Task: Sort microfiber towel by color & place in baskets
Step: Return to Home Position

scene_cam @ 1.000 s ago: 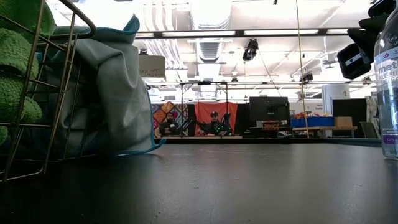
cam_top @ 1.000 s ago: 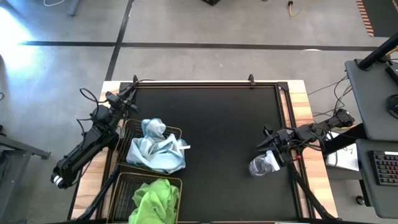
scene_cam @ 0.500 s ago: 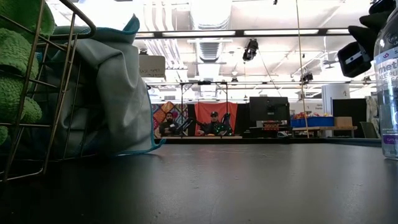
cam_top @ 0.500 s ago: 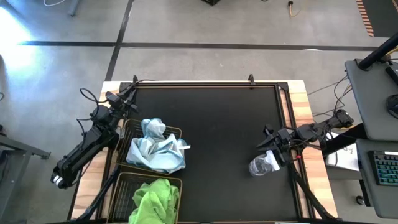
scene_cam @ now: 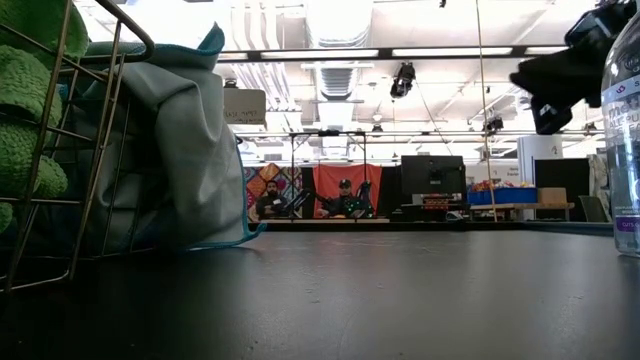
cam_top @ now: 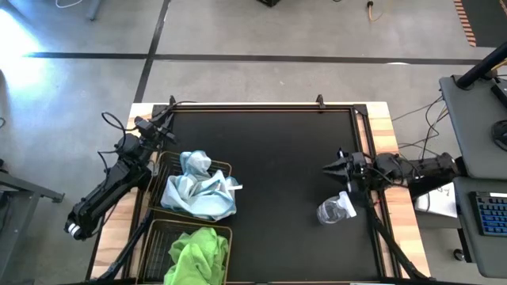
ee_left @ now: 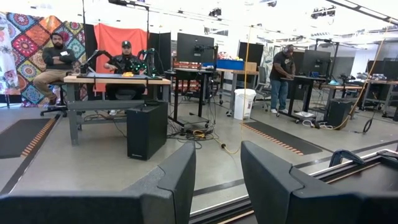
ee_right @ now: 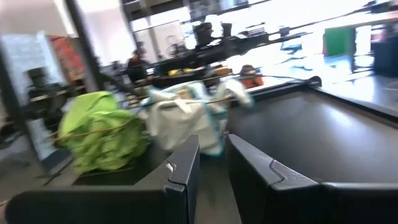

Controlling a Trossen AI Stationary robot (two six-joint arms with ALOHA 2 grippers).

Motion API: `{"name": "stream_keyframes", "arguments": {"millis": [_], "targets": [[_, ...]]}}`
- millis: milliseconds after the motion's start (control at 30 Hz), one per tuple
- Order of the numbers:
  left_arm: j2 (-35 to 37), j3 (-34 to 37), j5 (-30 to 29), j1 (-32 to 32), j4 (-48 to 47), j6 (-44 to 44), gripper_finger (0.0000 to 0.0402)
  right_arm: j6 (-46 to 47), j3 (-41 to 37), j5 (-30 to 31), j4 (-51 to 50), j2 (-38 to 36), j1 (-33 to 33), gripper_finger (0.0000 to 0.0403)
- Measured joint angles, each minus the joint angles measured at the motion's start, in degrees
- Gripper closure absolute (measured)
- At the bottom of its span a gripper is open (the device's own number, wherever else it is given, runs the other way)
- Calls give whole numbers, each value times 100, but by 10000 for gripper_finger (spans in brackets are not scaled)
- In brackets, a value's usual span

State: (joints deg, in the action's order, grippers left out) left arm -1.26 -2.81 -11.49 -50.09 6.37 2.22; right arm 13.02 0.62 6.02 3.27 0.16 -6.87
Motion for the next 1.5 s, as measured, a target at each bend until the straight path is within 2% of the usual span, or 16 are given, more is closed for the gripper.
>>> {"name": "stream_keyframes", "arguments": {"millis": [1500], "targets": [[0, 0, 1, -2, -1, 0, 288, 0, -2, 4, 0, -4, 6101, 330]]}}
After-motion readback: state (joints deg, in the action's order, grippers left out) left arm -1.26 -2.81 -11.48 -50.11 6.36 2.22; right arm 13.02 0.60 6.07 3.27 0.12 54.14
